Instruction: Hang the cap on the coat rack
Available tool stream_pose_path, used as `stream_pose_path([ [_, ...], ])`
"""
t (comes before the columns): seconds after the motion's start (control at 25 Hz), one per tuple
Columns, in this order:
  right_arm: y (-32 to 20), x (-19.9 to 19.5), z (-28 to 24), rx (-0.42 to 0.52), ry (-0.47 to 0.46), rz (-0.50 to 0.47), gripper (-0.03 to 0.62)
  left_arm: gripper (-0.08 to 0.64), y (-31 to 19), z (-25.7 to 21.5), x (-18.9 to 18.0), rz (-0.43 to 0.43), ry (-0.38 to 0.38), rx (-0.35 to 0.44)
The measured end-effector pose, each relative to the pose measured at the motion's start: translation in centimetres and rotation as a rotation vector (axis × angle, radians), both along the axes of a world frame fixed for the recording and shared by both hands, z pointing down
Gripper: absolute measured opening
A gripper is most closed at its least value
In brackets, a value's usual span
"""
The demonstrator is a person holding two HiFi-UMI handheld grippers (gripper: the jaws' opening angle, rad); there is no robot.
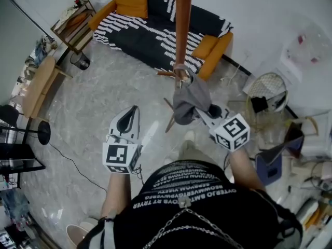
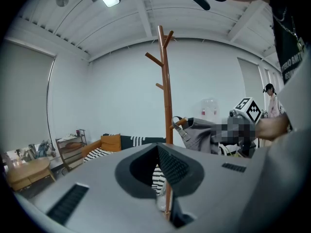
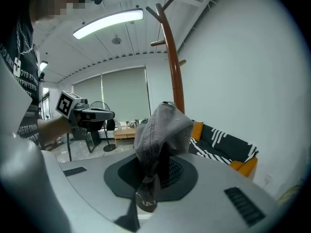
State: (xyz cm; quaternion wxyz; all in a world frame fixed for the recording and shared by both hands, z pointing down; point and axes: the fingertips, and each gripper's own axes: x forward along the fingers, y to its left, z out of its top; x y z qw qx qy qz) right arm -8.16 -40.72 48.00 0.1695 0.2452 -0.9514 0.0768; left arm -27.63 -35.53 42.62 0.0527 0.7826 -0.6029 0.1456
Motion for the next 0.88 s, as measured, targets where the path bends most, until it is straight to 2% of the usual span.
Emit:
stream_pose_path([
  [0.52,-2.0,-1.0,1.6,-0.037,0.012,-0.005,0.032,0.003,-2.0,0.8,-0.8,-0.008,-0.003,-0.028],
  [0.88,-1.7,-0.2,2.9,-0.034,0.114,0.013,0.034,0.003,-2.0,-0.1,0.5,0.004,0.010,-0.012],
])
